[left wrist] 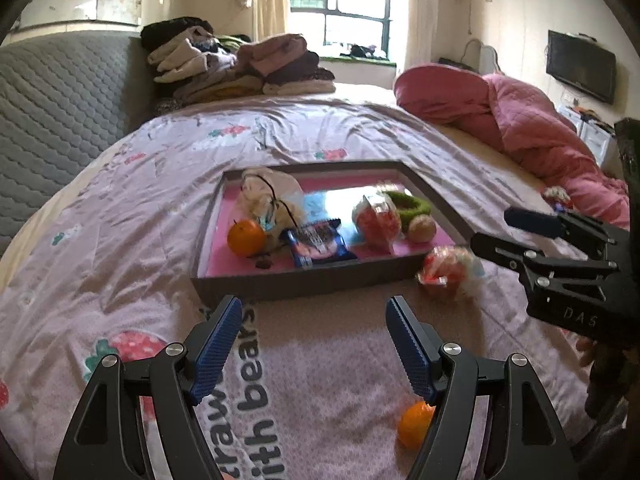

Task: Organize objects
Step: 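Lower the left gripper around the orange while the right approaches the large candy egg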

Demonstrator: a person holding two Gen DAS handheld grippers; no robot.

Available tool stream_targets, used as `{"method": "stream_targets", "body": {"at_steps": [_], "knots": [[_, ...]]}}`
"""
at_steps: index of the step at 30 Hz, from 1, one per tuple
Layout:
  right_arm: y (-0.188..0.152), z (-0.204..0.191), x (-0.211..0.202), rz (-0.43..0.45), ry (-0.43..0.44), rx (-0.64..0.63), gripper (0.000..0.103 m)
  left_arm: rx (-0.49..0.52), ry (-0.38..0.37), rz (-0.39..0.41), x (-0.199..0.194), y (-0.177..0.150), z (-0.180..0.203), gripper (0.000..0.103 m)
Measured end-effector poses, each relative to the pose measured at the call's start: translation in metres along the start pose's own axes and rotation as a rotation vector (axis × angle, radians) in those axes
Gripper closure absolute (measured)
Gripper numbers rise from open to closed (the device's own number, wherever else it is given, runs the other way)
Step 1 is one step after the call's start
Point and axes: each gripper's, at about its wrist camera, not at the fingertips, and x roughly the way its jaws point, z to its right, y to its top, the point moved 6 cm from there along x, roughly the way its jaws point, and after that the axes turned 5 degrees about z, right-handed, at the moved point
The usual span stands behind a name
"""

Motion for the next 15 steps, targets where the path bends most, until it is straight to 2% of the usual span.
{"method": "stream_targets", "body": {"at_steps": [15], "knots": [[-0.028,0.015,0.007,-0.059,0.012,0.016,0.043,0.058,-0.100,-0.020,-0.012,-0.037,0.032,0.027]]}}
